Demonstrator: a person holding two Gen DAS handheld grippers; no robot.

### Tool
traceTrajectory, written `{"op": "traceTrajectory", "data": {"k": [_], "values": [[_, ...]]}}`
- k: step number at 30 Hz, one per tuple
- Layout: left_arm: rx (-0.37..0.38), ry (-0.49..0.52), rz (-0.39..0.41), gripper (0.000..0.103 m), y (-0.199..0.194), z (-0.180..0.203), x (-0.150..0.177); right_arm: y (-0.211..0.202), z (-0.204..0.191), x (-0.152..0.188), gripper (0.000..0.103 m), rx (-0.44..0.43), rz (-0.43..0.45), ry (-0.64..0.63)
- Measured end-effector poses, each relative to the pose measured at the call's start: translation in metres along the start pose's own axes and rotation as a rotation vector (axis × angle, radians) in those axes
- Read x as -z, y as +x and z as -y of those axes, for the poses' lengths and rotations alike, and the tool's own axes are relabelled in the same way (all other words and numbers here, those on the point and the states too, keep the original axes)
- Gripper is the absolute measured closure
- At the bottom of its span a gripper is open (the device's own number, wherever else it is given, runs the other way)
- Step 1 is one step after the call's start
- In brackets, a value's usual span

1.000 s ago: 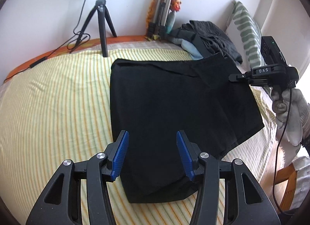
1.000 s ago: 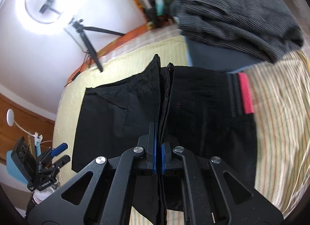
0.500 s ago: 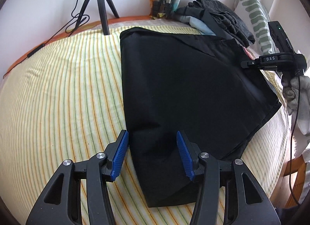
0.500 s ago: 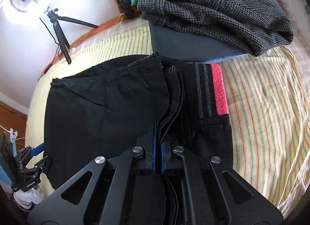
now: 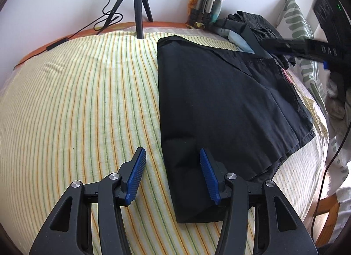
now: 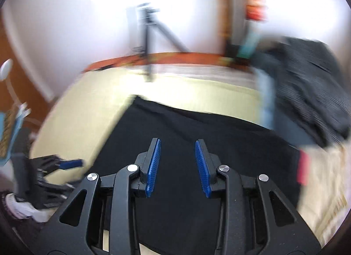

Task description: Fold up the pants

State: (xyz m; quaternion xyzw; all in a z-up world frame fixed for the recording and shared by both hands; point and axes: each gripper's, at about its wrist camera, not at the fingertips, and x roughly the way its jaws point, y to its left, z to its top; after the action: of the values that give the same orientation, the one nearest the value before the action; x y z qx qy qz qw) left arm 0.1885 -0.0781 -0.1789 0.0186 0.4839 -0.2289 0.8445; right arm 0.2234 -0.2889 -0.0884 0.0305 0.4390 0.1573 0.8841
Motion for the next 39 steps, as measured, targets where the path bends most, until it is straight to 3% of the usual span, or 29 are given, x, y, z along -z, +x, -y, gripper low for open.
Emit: {"op": "traceTrajectory", "data": {"k": [3,7,11,16,21,26,28,29,30,31,36,39], "values": [[-0.012,0.024,-0.002,0.053,0.002,0.003,0.001,0.029,-0.026,-0.015,0.077,-0.052,-0.027,-0.059],[0.003,0.026,-0.006,0.053,0.003,0.002,0.001,0.071,-0.044,-0.034,0.078,-0.095,-0.082,-0.072],[0.027,0.013,-0.009,0.053,0.002,-0.001,0.002,0.105,-0.047,-0.044,0.081,-0.066,-0.129,-0.083],[0.102,-0.077,-0.014,0.053,0.000,-0.013,0.002,0.143,-0.038,-0.052,0.088,-0.035,-0.191,-0.039],[0.171,-0.167,-0.016,0.053,0.000,-0.020,0.004,0.159,-0.035,-0.048,0.093,-0.024,-0.211,-0.026],[0.220,-0.228,-0.013,0.056,0.002,-0.023,0.005,0.148,-0.026,-0.050,0.093,-0.055,-0.215,0.056],[0.241,-0.248,-0.014,0.058,0.003,-0.024,0.004,0.136,-0.030,-0.050,0.084,-0.042,-0.223,0.056],[0.248,-0.250,-0.017,0.071,0.004,-0.024,0.005,0.126,-0.034,-0.048,0.078,-0.043,-0.226,0.056],[0.250,-0.251,-0.025,0.078,0.006,-0.022,0.005,0.121,-0.036,-0.046,0.062,-0.050,-0.228,0.057],[0.241,-0.249,-0.020,0.078,0.005,-0.020,0.006,0.111,-0.040,-0.043,0.049,-0.058,-0.229,0.064],[0.230,-0.211,0.027,0.081,-0.003,-0.006,0.007,0.091,-0.051,-0.025,0.046,-0.129,-0.293,0.121],[0.239,-0.203,0.058,0.082,-0.009,-0.002,0.008,0.094,-0.058,-0.017,0.046,-0.119,-0.322,0.149]]}}
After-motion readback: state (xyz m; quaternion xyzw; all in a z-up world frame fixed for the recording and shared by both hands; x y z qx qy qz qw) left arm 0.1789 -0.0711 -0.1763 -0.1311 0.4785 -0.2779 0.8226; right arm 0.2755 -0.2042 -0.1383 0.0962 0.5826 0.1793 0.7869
